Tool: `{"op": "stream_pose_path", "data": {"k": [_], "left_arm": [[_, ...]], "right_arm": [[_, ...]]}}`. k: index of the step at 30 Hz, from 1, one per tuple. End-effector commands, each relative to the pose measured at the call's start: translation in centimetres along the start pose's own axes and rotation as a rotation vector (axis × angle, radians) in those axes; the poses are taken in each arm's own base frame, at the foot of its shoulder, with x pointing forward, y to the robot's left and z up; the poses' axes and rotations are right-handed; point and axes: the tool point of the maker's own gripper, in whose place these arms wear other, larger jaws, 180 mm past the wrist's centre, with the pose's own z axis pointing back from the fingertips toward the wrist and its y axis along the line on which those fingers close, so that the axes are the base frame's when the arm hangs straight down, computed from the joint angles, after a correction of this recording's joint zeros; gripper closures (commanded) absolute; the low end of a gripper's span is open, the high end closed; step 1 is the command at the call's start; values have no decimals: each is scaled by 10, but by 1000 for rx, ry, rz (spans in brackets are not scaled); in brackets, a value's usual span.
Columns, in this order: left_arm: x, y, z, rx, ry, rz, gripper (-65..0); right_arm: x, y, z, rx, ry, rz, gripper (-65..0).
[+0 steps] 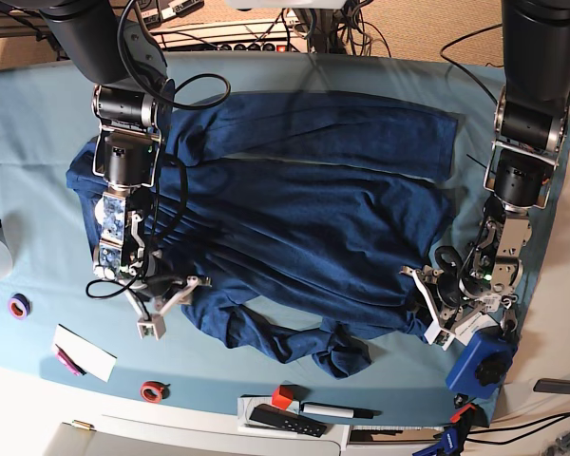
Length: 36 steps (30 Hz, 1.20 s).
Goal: Layout the t-shirt on the table in an organized manner, then fold the t-shirt properly
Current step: 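Slide the right gripper along the shirt side edge toward the hem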
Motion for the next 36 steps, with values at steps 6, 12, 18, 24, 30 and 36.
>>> {"op": "stream_pose_path", "data": {"k": [6, 12, 18, 24, 30, 36], "left_arm": [[32, 9, 6, 12, -73, -14, -173], [32, 9, 6, 12, -73, -14, -172], [32, 9, 6, 11, -73, -14, -172], [32, 9, 5, 12, -73, -14, -172], [32, 9, 5, 11, -73, -14, -172], [32, 9, 5, 12, -72, -15, -172]], "right_arm": [[37, -39, 12, -182, -97, 83, 0], [54, -102, 38, -386, -185, 78, 0], [65, -131, 56, -443, -238, 105, 0], [80, -129, 59, -439, -318, 123, 0], [120, -134, 75, -483, -402, 100, 0], [161, -133, 91, -486, -474, 96, 0]]}}
